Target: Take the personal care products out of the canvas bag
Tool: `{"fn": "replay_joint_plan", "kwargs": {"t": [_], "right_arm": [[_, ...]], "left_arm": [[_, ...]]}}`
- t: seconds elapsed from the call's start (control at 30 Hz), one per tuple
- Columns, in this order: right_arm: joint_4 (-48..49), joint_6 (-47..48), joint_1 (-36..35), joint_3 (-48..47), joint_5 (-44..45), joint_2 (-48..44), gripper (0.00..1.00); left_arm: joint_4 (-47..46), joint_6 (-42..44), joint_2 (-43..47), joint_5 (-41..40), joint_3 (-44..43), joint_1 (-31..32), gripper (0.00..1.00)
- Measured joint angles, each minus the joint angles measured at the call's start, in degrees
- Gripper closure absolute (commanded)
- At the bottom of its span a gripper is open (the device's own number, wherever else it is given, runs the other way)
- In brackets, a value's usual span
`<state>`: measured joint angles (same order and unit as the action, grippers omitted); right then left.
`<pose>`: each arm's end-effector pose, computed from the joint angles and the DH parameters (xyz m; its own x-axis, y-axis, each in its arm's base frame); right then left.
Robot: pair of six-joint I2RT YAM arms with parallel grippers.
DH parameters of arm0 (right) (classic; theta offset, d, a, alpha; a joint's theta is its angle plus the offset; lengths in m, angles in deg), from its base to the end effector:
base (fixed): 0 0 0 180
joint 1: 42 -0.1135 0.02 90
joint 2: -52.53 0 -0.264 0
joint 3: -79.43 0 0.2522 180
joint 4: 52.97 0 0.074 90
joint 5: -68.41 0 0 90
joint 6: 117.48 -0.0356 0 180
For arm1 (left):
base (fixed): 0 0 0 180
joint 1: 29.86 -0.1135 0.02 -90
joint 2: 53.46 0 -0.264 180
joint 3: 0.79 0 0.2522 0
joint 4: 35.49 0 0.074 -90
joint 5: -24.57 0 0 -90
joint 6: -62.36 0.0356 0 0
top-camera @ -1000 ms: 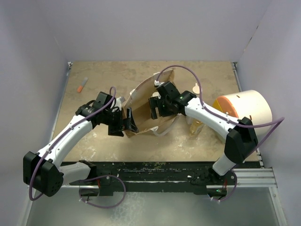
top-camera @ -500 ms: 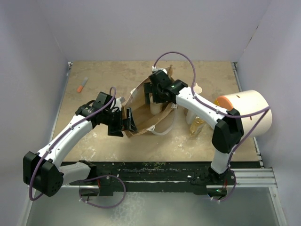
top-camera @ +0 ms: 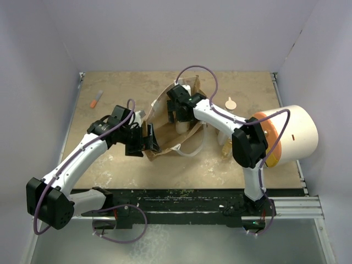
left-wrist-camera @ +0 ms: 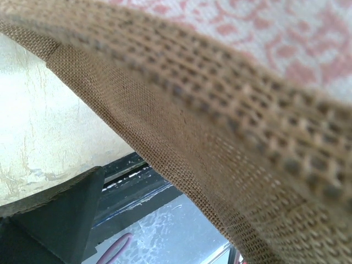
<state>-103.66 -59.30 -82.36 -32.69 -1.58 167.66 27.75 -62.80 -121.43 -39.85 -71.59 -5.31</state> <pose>0.3489 0.2806 0.2527 -0.7613 0.0032 -0.6484 -0.0621 0.9950 0.0778 0.1985 -0.1076 0.2784 -0.9741 -0.1261 -0.1875 0.0094 0.8064 -0.5913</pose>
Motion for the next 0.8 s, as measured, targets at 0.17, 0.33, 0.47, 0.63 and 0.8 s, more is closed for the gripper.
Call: {"fn": "replay_joint_plan", "kwargs": {"t": [0.17, 0.33, 0.47, 0.63, 0.8], "right_arm": [[-0.1, 0.2, 0.7, -1.4, -0.1, 2.7, 0.34], [0.7, 1.7, 0.9, -1.3, -1.8, 2.4, 0.67], [1.8, 3.2, 1.0, 0.2, -3.2, 1.0, 0.85], [2.2, 4.3, 1.0, 1.7, -6.1, -2.9, 1.00], [3.8, 4.6, 1.1, 2.4, -9.8, -9.5, 1.00]], "left_arm": [[0.6, 0.3, -0.4, -0.6, -0.7, 0.0, 0.01], [1.3, 0.3, -0.9, -0.7, -1.0, 0.0, 0.01], [1.6, 0.3, -1.3, -0.7, -1.6, 0.0, 0.01], [2.2, 0.4, -1.7, -0.7, -2.0, 0.0, 0.01], [2.5, 0.4, -1.7, -0.7, -2.2, 0.0, 0.01]]}}
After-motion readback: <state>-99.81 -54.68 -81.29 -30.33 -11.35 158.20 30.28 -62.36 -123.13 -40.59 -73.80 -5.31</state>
